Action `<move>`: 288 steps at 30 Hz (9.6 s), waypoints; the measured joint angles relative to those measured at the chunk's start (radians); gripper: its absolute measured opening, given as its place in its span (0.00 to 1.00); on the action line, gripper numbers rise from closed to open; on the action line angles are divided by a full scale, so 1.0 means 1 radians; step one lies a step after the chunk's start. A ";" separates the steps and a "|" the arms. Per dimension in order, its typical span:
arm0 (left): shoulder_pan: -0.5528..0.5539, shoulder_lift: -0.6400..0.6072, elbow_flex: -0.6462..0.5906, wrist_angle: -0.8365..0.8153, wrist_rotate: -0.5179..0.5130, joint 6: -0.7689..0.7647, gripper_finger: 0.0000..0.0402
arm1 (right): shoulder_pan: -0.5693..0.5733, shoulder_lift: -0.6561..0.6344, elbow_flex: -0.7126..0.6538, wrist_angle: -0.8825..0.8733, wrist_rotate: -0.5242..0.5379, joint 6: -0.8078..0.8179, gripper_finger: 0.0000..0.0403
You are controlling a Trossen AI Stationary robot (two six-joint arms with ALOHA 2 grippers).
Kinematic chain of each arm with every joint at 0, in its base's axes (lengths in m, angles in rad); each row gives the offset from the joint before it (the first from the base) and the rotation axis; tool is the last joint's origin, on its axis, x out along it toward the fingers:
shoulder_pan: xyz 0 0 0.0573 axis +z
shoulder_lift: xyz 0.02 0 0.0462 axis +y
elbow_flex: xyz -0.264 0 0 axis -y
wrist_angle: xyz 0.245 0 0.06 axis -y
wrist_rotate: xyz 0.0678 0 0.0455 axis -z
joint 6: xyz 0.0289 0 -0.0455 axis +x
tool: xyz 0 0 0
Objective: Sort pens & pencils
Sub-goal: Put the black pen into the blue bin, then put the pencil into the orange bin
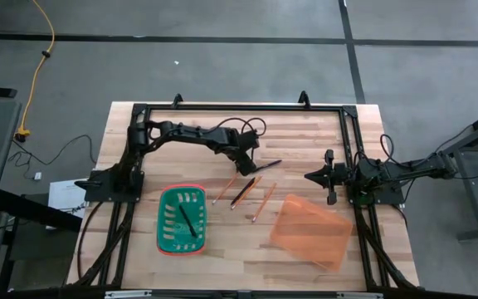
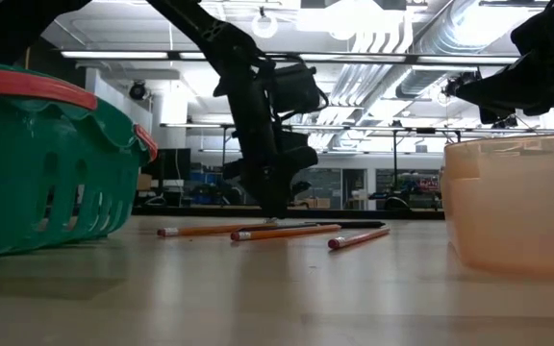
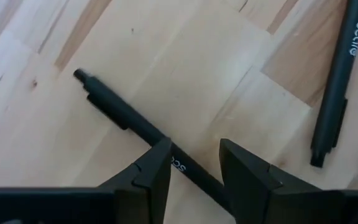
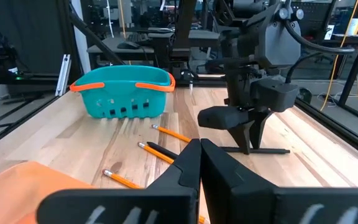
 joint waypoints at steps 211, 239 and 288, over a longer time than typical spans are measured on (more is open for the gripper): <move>-0.929 -0.644 -0.656 -0.221 -0.175 0.788 0.06 | 0.000 0.000 0.000 0.000 -0.003 0.000 0.00; -0.929 -0.644 -0.549 -0.372 -0.258 0.755 0.27 | 0.000 0.000 0.000 0.000 0.002 0.000 0.00; -0.515 -0.914 -0.669 0.554 -0.002 0.238 0.20 | 0.000 0.000 -0.001 0.014 0.002 -0.129 0.00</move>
